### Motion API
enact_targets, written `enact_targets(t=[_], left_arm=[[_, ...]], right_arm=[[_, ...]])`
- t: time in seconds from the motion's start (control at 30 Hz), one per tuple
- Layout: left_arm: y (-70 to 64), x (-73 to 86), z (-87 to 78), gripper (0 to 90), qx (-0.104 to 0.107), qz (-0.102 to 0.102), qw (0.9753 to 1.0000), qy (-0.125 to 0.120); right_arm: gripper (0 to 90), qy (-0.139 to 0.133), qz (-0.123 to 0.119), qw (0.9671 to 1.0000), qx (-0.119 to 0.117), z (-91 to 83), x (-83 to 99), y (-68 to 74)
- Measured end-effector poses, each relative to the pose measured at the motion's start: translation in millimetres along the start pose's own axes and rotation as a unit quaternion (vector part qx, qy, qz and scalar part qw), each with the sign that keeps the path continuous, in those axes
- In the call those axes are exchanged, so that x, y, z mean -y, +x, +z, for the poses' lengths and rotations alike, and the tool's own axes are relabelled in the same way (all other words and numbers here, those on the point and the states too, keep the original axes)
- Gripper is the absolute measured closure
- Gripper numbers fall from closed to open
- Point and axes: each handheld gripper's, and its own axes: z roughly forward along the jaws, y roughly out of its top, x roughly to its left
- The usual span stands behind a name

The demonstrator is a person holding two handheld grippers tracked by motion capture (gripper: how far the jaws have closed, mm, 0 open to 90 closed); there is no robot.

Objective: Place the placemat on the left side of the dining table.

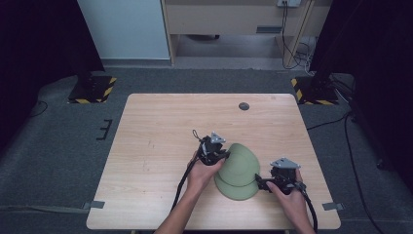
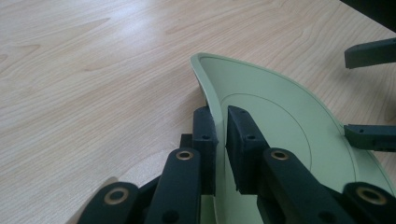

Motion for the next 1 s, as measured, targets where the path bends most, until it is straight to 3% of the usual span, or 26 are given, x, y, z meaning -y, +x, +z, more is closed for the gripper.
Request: enact_targets(t=[0.07, 0.23, 0.4, 0.6, 0.77, 1.0], left_arm=[[-0.1, 0.9, -0.3, 82.0, -0.009, 0.004, 1.0, 0.001], [-2.2, -1.6, -5.1, 85.0, -0.004, 0.008, 0.9999, -0.008], [-6.6, -6.0, -12.6, 85.2, 0.001, 0.01, 0.9998, -0.018], [-8.7, -9.4, -18.7, 85.3, 0.01, 0.009, 0.9997, -0.022], [-12.2, -13.9, -23.9, 85.4, 0.018, 0.013, 0.9994, -0.028], [-21.0, -21.7, -35.2, 85.5, 0.048, 0.009, 0.9977, -0.048]], right_arm=[[0.9, 0.0, 0.0, 1.0, 0.0, 0.0, 0.0, 0.0], [3.2, -0.003, 0.003, 1.0, -0.005, -0.7, 0.1, -1.1], [3.7, -0.017, 0.024, 0.9996, -0.001, -7.6, 0.4, -11.8], [4.3, 0.009, 0.037, 0.9988, 0.029, -6.7, 5.0, -25.2], [4.3, 0.025, 0.034, 0.9985, 0.036, -2.0, 6.9, -26.2], [3.3, 0.027, 0.033, 0.9985, 0.034, -0.5, 7.3, -25.9]])
